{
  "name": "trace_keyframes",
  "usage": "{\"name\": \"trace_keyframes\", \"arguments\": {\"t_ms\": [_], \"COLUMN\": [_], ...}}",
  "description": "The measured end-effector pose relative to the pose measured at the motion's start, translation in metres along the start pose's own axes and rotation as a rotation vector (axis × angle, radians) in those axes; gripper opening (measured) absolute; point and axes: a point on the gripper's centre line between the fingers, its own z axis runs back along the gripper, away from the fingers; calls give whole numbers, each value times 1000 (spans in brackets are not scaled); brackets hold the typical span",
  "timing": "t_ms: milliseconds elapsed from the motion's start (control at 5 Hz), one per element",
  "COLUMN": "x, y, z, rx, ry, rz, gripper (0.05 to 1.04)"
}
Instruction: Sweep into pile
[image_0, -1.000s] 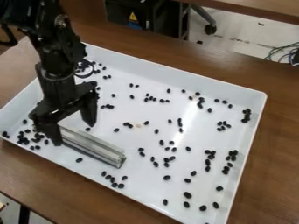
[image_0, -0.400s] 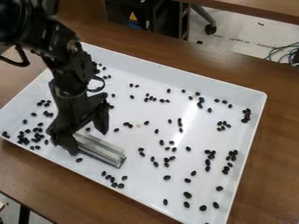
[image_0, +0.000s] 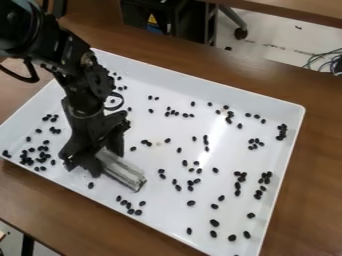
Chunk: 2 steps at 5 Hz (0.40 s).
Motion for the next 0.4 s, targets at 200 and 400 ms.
{"name": "trace_keyframes", "arguments": {"t_ms": [200,400], "x": [-6,-1], "y": [2,-13], "z": [6,31], "rx": [23,66], "ry": [-3,2], "rz": [-68,-278], "gripper": [366,365]}}
